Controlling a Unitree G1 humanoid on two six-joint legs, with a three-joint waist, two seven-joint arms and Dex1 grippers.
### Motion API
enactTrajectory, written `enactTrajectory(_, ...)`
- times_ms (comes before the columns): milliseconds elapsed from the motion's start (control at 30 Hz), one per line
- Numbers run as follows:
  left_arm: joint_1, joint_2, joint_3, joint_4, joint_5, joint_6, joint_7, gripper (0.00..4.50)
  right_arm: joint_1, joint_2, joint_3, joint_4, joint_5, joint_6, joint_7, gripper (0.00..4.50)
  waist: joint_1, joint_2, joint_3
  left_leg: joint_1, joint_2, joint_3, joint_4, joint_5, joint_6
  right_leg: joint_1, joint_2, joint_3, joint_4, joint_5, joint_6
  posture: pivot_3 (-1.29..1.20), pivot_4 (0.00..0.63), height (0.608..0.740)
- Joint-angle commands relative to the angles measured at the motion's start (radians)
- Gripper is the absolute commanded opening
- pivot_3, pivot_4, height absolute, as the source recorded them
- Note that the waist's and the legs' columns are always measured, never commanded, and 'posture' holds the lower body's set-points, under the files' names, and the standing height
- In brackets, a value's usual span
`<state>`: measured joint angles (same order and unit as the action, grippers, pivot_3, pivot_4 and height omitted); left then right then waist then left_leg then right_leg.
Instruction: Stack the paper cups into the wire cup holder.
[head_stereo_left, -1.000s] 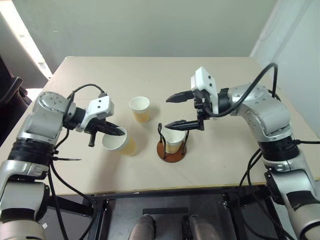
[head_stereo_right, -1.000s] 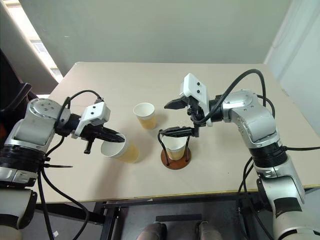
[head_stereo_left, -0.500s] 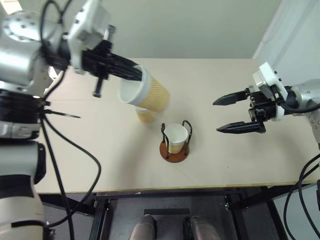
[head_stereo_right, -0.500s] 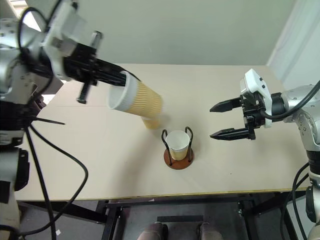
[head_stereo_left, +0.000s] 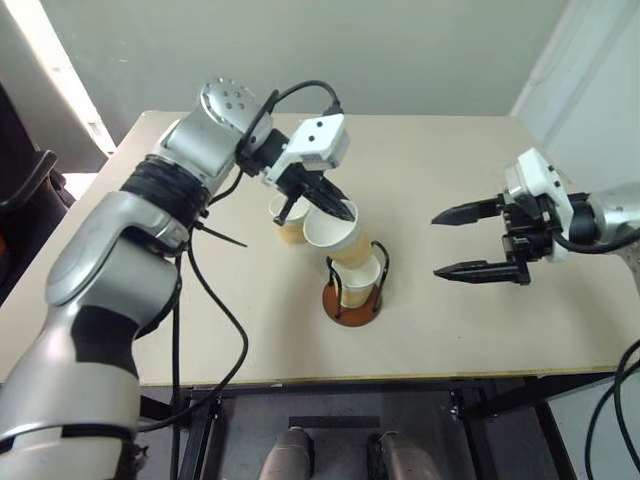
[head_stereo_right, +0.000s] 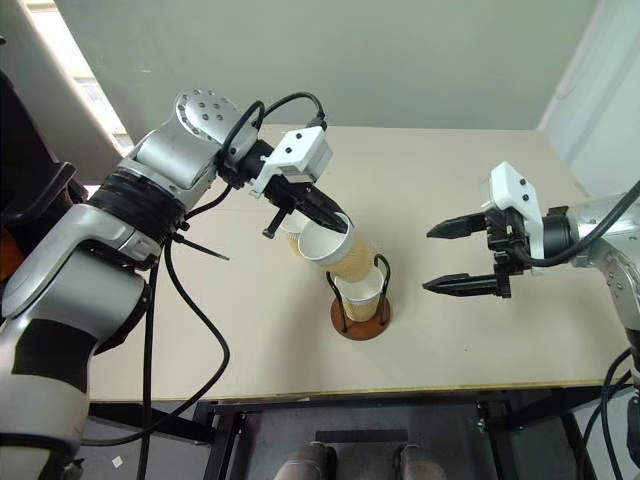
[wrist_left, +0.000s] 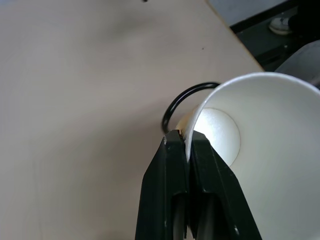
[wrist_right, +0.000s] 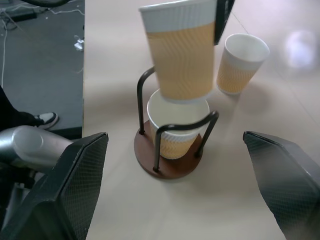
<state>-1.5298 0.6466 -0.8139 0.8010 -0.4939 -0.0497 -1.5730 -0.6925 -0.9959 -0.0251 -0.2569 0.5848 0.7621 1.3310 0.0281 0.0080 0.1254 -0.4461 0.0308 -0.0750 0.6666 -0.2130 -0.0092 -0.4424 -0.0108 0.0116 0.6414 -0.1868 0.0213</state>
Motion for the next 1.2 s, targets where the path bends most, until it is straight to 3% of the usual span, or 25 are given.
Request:
enactTrajectory(33,-0.028,-0.008,-0.014,0.014,-0.025,-0.038,-0.041,0.03,0.009,-0.022,-0.053,-0.068,0.057,0.020,-0.005,4.50,0.001,0.000,0.000,-0.001,0.000,0.000,0.001,0.000,-0.001,0.000,-0.001,0.001,0.000,-0.001,0.002,0.00,0.150,0.740)
enactTrajectory(200,-0.019,-0.014,-0.059,-0.001,-0.062,-0.051,-0.041,0.03,0.028,-0.027,-0.064,-0.110,0.085,0.044,-0.045,4.50,0.006,0.000,0.000,-0.006,-0.001,0.001,0.010,-0.003,-0.004,-0.001,-0.001,0.003,-0.001,-0.002,0.007,0.00,0.150,0.740)
enactTrajectory(400,-0.021,-0.045,-0.080,0.023,-0.056,-0.108,-0.041,0.03,0.055,-0.046,-0.073,-0.136,0.089,0.057,-0.083,4.50,0.015,0.000,0.000,-0.008,-0.002,0.003,0.016,-0.009,0.002,-0.001,-0.002,0.006,-0.001,-0.002,0.011,0.00,0.150,0.740)
enactTrajectory(600,-0.028,-0.122,-0.068,0.142,0.078,-0.178,-0.041,0.03,0.076,-0.063,-0.096,-0.168,0.113,0.069,-0.115,4.50,0.016,0.000,0.000,-0.006,-0.003,0.006,0.017,-0.014,0.011,0.000,-0.002,0.010,0.000,-0.001,0.013,0.00,0.150,0.740)
enactTrajectory(733,-0.039,-0.158,-0.045,0.198,0.123,-0.194,-0.041,0.96,0.103,-0.079,-0.119,-0.186,0.127,0.075,-0.131,4.50,0.017,0.000,0.000,-0.005,-0.003,0.008,0.017,-0.014,0.011,0.000,-0.001,0.012,0.000,-0.001,0.014,0.00,0.150,0.740)
enactTrajectory(967,-0.043,-0.168,-0.018,0.227,0.161,-0.242,-0.041,3.47,0.125,-0.090,-0.127,-0.191,0.134,0.071,-0.152,4.50,0.017,0.000,0.000,-0.005,-0.003,0.009,0.018,-0.014,0.011,0.000,0.000,0.015,0.000,-0.002,0.017,0.00,0.150,0.740)
enactTrajectory(1133,-0.080,-0.191,0.155,0.376,0.273,-0.225,0.045,3.47,0.087,-0.069,-0.092,-0.174,0.132,0.063,-0.160,4.50,0.018,0.000,0.000,-0.007,-0.003,0.010,0.020,-0.016,0.014,-0.001,0.000,0.016,-0.001,-0.002,0.018,0.00,0.150,0.740)
enactTrajectory(1200,-0.075,-0.162,0.200,0.417,0.326,-0.219,0.089,3.47,0.035,-0.009,-0.077,-0.145,0.118,0.052,-0.219,4.50,0.013,0.000,0.000,-0.006,-0.003,0.010,0.020,-0.016,0.014,-0.001,0.000,0.016,-0.001,-0.002,0.018,0.00,0.150,0.740)
